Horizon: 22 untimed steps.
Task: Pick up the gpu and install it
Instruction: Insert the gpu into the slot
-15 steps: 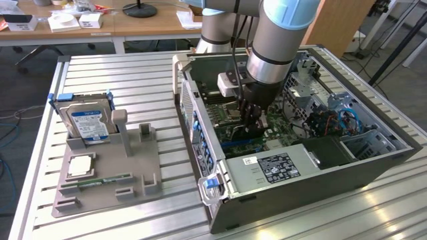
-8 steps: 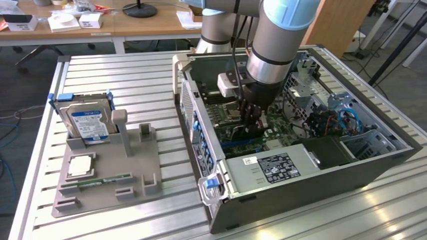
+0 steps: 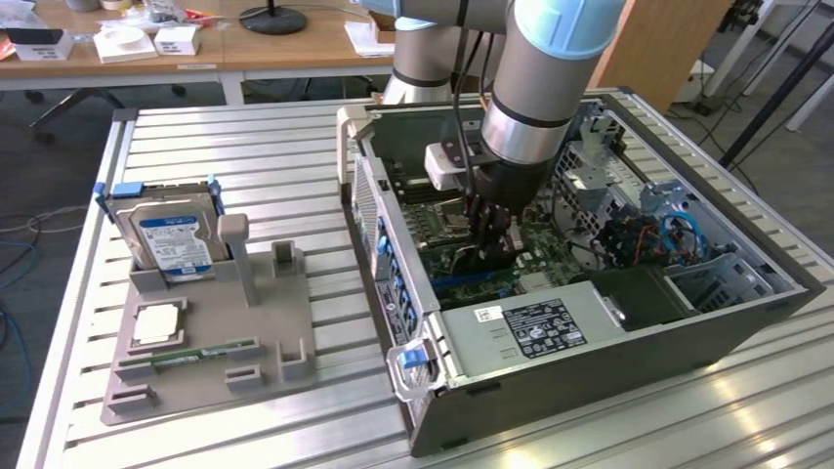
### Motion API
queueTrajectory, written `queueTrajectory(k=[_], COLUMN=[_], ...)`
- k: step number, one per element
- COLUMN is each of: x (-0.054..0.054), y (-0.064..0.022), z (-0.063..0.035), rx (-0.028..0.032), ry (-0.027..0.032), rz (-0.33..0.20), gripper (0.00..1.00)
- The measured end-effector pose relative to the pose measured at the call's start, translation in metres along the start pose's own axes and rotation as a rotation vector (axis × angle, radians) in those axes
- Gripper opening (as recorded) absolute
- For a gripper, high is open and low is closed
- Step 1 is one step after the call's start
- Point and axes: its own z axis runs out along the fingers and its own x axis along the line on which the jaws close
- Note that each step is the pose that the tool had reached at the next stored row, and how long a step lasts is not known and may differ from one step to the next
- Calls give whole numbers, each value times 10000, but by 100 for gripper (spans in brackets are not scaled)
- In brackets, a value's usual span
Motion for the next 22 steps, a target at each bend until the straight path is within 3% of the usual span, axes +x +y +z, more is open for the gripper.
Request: queueTrajectory(k=[22], x=[-4], y=[0], z=[-6], rx=[3], ry=[-2], rz=[-18], gripper=[26])
